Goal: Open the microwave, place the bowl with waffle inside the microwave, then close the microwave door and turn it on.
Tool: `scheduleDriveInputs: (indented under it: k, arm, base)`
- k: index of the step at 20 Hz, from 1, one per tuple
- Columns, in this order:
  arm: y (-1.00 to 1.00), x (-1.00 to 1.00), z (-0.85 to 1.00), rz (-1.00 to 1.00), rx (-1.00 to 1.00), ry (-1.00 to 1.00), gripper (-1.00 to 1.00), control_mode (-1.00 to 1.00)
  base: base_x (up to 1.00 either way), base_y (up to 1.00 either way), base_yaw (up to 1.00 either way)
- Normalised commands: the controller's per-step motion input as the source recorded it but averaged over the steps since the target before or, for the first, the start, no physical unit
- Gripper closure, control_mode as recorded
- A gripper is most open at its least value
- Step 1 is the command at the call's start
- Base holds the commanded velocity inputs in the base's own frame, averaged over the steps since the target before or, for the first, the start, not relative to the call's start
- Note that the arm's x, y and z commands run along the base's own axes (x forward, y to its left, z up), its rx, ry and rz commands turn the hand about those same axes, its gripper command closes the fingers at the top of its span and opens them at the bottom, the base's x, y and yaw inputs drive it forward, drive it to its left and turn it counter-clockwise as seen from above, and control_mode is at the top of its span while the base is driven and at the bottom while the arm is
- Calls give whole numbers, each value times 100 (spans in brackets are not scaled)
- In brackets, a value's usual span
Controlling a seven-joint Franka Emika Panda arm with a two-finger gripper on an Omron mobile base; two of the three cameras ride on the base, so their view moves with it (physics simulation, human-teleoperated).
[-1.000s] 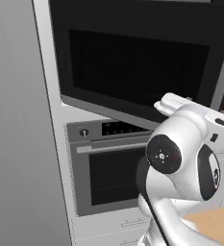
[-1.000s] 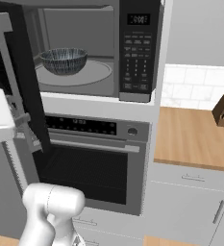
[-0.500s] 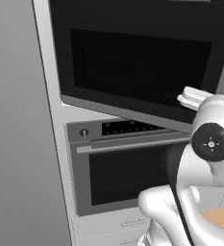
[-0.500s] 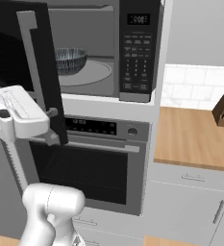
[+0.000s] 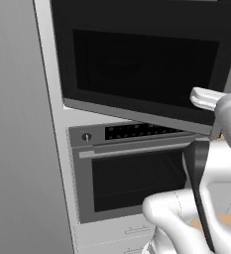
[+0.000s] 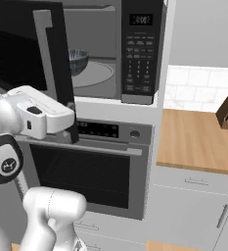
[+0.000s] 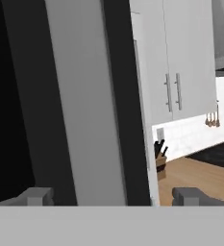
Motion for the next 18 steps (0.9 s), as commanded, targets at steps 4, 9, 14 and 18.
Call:
scheduleDriveInputs:
  k: [4,9,14,18]
  arm:
    - [0,25,-7,25,0,-4,-100,-100]
    - [0,38,-10,17,0,-7,-100,-100]
    - [0,49,-16,5,0,-9,-100,-100]
    - [0,54,-12,0,0,-11,-100,-100]
  base:
    - [0,0,0]
    - [0,0,0]
    - [0,0,0]
    - [0,0,0]
